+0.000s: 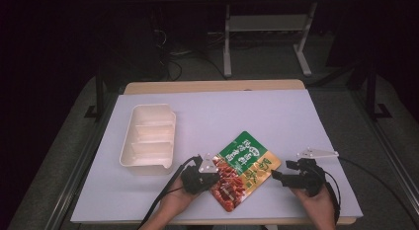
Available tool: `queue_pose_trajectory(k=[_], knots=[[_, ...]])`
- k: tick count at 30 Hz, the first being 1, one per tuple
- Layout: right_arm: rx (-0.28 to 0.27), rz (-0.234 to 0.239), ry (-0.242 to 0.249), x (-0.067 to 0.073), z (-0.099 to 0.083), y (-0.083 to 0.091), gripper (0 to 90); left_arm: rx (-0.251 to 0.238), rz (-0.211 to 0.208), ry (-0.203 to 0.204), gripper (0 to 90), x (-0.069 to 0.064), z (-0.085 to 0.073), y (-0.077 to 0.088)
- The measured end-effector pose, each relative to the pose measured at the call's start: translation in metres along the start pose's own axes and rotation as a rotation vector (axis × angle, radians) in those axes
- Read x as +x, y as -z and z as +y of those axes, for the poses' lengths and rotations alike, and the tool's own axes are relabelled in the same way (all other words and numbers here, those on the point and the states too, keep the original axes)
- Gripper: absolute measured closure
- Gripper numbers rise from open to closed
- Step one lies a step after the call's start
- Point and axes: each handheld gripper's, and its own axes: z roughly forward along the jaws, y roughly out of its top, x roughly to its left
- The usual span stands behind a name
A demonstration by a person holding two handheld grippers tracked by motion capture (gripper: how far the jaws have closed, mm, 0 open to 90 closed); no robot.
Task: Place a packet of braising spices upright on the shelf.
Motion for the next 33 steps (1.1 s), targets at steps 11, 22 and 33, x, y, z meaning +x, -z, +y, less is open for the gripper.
queue_pose_trajectory(k=[11,22,33], knots=[[0.035,0.032,-0.024,-0.001,0.001,-0.011,30.5,-0.006,0.006,-0.005,89.8,-0.001,-0.002,0.000],[0.016,0.030,-0.053,-0.008,0.001,-0.007,36.8,-0.010,0.013,-0.010,89.8,-0.002,-0.003,-0.001],[0.036,0.093,-0.027,0.002,0.004,-0.012,42.8,-0.020,0.013,-0.005,89.8,-0.002,-0.004,-0.001]])
